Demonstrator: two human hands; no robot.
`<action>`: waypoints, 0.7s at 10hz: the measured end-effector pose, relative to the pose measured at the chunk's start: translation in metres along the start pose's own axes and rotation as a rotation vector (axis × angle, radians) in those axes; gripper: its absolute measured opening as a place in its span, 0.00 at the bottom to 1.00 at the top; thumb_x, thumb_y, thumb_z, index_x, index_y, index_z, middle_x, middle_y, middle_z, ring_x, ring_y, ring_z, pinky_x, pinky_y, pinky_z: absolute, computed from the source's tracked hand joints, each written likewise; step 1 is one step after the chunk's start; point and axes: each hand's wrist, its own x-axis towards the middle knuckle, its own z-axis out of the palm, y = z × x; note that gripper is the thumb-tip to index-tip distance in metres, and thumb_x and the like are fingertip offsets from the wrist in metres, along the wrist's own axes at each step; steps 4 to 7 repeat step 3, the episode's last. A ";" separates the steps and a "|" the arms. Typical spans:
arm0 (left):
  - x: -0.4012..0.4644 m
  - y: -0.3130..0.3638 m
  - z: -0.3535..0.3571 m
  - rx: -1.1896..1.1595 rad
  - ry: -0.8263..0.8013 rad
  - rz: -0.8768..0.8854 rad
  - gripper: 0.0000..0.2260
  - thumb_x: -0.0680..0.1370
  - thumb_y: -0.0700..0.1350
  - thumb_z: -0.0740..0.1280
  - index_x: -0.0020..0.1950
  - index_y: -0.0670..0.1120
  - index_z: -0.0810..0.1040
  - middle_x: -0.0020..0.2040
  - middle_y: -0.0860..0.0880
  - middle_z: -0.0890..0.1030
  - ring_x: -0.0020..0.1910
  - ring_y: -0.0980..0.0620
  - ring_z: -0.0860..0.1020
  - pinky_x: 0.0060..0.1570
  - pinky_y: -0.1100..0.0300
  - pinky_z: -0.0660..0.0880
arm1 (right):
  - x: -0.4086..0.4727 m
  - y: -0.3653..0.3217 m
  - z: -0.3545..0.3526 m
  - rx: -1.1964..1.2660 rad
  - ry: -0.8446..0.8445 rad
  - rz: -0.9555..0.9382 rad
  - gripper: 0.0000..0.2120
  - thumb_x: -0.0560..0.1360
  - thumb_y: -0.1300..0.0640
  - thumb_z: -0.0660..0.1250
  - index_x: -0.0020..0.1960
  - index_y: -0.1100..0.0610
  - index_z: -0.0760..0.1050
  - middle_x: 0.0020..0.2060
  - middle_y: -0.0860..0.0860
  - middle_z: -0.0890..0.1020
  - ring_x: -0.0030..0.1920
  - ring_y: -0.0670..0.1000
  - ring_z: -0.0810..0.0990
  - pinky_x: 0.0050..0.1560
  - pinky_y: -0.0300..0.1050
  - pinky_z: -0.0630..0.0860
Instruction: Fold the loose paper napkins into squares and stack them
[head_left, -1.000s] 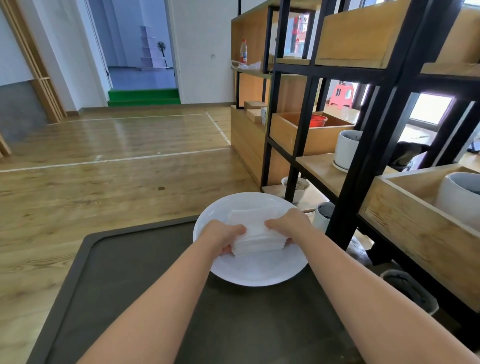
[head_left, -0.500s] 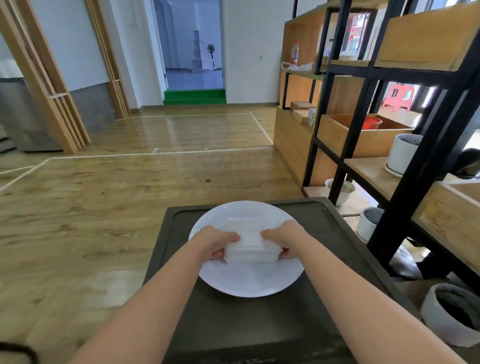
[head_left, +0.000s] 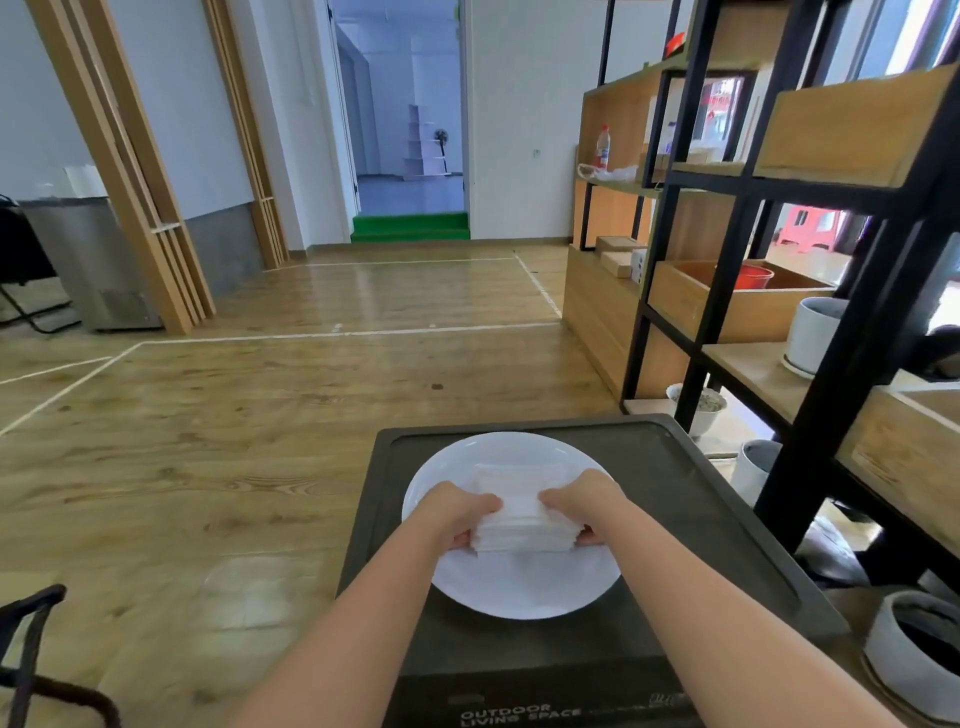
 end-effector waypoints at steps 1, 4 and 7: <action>-0.001 0.001 0.005 0.033 -0.001 0.008 0.11 0.74 0.50 0.70 0.45 0.44 0.74 0.39 0.46 0.79 0.35 0.51 0.78 0.28 0.62 0.75 | 0.001 0.008 -0.005 0.008 0.014 -0.012 0.13 0.72 0.46 0.68 0.40 0.55 0.70 0.38 0.53 0.77 0.37 0.52 0.77 0.34 0.43 0.79; -0.017 0.022 -0.001 0.114 0.173 0.055 0.14 0.75 0.54 0.67 0.43 0.44 0.74 0.36 0.49 0.77 0.35 0.50 0.76 0.32 0.60 0.73 | -0.016 -0.002 -0.015 -0.041 0.143 -0.104 0.13 0.74 0.49 0.65 0.37 0.56 0.68 0.34 0.50 0.74 0.37 0.51 0.78 0.31 0.41 0.71; -0.017 0.022 -0.001 0.114 0.173 0.055 0.14 0.75 0.54 0.67 0.43 0.44 0.74 0.36 0.49 0.77 0.35 0.50 0.76 0.32 0.60 0.73 | -0.016 -0.002 -0.015 -0.041 0.143 -0.104 0.13 0.74 0.49 0.65 0.37 0.56 0.68 0.34 0.50 0.74 0.37 0.51 0.78 0.31 0.41 0.71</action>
